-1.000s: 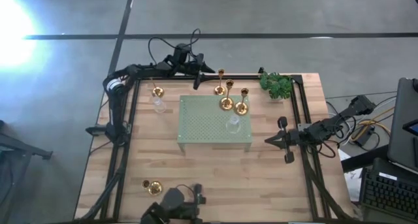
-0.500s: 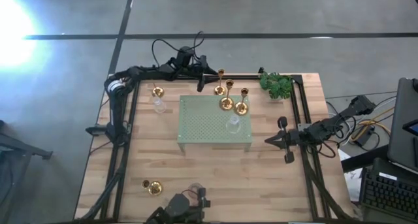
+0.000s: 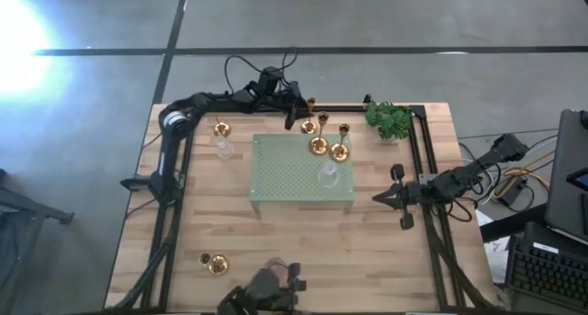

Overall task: Pick & Place candle stick holders
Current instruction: Put the gold candle stand on the shelf

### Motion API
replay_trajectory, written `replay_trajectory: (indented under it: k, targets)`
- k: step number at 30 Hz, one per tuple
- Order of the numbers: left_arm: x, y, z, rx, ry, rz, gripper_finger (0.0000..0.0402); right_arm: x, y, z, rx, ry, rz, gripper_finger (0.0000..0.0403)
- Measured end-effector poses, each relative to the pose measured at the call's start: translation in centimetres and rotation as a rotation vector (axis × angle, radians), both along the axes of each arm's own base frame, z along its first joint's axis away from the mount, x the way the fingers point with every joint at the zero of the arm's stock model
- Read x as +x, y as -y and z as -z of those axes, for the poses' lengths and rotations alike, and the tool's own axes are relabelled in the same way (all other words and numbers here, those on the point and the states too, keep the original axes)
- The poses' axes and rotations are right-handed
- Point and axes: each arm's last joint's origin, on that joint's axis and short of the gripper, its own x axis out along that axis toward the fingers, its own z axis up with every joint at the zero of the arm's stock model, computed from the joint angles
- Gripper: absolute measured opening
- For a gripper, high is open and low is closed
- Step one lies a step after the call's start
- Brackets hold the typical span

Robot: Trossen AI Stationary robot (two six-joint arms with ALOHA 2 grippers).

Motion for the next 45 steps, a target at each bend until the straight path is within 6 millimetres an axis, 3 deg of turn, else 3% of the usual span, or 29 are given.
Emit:
replay_trajectory:
  k: [9, 13, 18, 26, 37, 45]
  targets:
    - [0.5, 0.1, 0.7, -0.006, -0.02, -0.016, 0.0167, 0.0, 0.0, 0.0, 0.0, 0.0, 0.0, 0.0009]
    - [0.5, 0.1, 0.6, 0.001, -0.019, -0.027, 0.0121, 0.0, 0.0, 0.0, 0.0, 0.0, 0.0, 0.0009]
    - [0.6, 0.0, 0.2, 0.032, -0.003, -0.03, 0.0025, 0.0, 0.0, 0.0, 0.0, 0.0, 0.0, 0.0009]
    - [0.6, -0.1, -0.3, 0.064, -0.007, -0.065, 0.0019, 0.0, 0.0, 0.0, 0.0, 0.0, 0.0, 0.0009]
    - [-1.5, 0.0, -6.4, 0.255, 0.038, -0.218, 0.0019, 0.0, 0.0, 0.0, 0.0, 0.0, 0.0, 0.0009]
    - [-5.6, 2.8, -14.2, 0.36, 0.066, -0.284, 0.0019, 0.0, 0.0, 0.0, -0.002, -0.003, 0.0, 0.0009]
